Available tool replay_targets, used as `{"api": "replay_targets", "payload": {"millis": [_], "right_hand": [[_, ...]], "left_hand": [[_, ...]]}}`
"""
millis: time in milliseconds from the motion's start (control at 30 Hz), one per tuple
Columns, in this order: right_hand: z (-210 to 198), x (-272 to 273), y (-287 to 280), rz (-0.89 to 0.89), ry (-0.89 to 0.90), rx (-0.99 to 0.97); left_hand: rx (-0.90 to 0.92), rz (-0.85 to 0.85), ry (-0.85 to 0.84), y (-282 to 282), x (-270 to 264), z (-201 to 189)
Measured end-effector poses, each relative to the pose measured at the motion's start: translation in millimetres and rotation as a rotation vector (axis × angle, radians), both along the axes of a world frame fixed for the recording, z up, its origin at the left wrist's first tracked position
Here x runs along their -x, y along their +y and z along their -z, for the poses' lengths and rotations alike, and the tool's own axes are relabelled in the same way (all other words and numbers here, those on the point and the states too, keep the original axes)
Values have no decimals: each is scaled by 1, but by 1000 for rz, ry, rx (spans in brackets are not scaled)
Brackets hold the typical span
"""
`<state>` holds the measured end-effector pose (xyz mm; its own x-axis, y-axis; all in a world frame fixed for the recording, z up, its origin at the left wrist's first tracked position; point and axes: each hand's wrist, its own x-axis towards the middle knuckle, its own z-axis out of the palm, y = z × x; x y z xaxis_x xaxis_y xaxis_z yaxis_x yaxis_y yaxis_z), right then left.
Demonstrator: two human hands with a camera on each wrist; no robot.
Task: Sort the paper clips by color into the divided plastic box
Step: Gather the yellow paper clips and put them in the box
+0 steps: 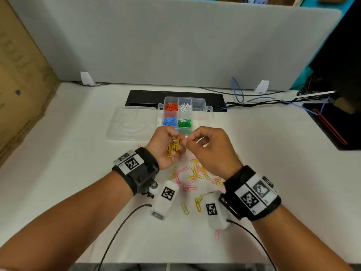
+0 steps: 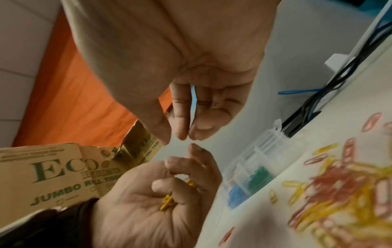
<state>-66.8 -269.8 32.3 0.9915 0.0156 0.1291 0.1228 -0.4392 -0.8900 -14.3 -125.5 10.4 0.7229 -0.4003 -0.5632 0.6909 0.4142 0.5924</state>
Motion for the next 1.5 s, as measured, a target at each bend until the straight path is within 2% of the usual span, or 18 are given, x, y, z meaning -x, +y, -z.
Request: {"api": "replay_targets", "payload": {"millis": [300, 500, 733, 1067, 1500], "right_hand": [[30, 2, -90, 106, 85, -201], [42, 3, -109, 125, 139, -237], [45, 4, -114, 146, 154, -275], [46, 4, -115, 130, 162, -249], [48, 3, -117, 131, 173, -275]], "left_hand": [[-286, -72, -260, -63, -134, -38], [-297, -205, -246, -98, -186, -22], [-309, -303, -261, -103, -197, -3], [-487, -383, -336, -107, -195, 0], [-490, -333, -395, -110, -184, -3]]}}
